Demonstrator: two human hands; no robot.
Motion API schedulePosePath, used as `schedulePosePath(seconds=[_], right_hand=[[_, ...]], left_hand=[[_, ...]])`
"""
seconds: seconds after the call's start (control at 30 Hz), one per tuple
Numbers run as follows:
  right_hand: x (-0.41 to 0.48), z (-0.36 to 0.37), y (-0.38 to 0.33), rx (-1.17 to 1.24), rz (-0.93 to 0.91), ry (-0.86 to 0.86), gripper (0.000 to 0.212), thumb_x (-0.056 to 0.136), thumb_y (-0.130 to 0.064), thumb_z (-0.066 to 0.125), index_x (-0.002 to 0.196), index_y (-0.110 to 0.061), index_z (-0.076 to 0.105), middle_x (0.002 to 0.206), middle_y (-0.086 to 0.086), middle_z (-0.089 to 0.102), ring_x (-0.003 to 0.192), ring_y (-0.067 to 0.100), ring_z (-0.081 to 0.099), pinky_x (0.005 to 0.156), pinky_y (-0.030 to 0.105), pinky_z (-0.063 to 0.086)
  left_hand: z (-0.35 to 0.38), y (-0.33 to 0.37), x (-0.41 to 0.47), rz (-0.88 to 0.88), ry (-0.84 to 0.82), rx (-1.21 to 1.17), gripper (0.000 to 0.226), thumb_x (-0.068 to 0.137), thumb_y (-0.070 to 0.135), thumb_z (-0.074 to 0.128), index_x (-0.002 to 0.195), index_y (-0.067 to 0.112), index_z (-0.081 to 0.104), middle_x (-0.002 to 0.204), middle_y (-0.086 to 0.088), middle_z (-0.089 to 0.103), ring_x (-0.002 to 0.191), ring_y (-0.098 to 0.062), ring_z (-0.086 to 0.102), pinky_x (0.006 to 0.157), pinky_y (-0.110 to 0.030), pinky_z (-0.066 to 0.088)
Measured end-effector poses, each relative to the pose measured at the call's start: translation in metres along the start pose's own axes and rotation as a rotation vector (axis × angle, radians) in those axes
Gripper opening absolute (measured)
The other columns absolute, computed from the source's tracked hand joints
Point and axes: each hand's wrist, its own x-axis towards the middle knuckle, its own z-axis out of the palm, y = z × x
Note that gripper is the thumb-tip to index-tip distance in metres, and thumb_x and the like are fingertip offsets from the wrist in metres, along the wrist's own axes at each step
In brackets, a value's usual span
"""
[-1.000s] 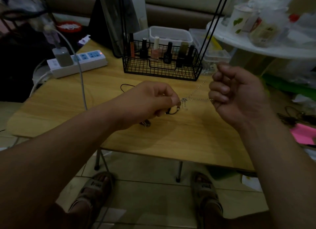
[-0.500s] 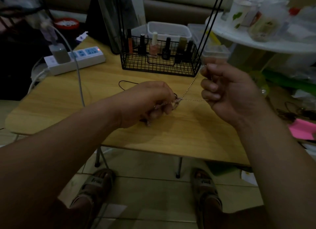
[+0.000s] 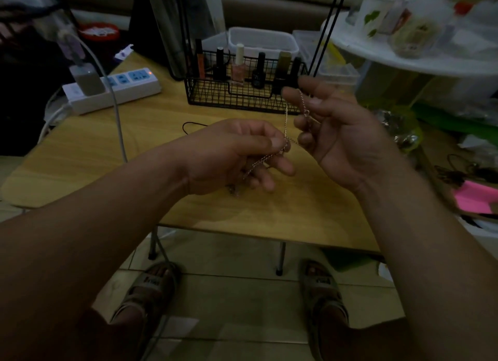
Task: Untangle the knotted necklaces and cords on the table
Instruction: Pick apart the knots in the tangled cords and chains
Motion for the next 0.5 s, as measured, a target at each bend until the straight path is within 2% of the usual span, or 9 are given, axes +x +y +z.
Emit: schedulePosePath(seconds=[0.07,0.13,0.33,0.5], right_hand=[[0.0017,0.0028,0.0027,0.013,0.014,-0.035,0.043,0.099,-0.005,0.052,0.141,-0.011,0.054,0.129,0.007,0.071,0.076,0.011,0.065,0.058,0.021,0.048],[0.0031,0.0043,0.0044,0.03,0.022,-0.05,0.042,0.099,-0.005,0.052,0.141,-0.01,0.055,0.13,0.007,0.071,0.077,0.011,0.066,0.059,0.022,0.049],[0.0039,0.0063,0.0083,0.026,0.021,-0.018,0.031,0.099,-0.001,0.05,0.126,-0.009,0.063,0.112,0.005,0.073,0.073,0.011,0.063,0.058,0.021,0.048],[0.0029,0.0073,0.0076,0.027,-0.035,0.019,0.03,0.098,0.002,0.049,0.122,-0.01,0.064,0.108,0.004,0.072,0.077,0.011,0.064,0.066,0.025,0.051]], left_hand=[[0.0021,-0.0005,0.001,-0.002,-0.005,-0.066,0.007,0.104,0.015,0.054,0.102,0.012,0.06,0.106,-0.017,0.077,0.08,-0.025,0.077,0.066,-0.029,0.061],[0.0042,-0.0019,0.0018,-0.002,0.011,-0.117,0.007,0.104,0.013,0.054,0.101,0.011,0.06,0.111,-0.02,0.076,0.091,-0.029,0.077,0.075,-0.035,0.063],[0.004,-0.0031,0.0033,-0.015,0.072,-0.221,0.011,0.106,0.01,0.052,0.102,0.008,0.062,0.115,-0.022,0.074,0.105,-0.031,0.076,0.081,-0.038,0.064],[0.0004,-0.0012,0.0044,0.003,0.139,-0.198,0.012,0.105,0.01,0.054,0.1,0.01,0.064,0.112,-0.017,0.076,0.107,-0.029,0.075,0.086,-0.039,0.063]])
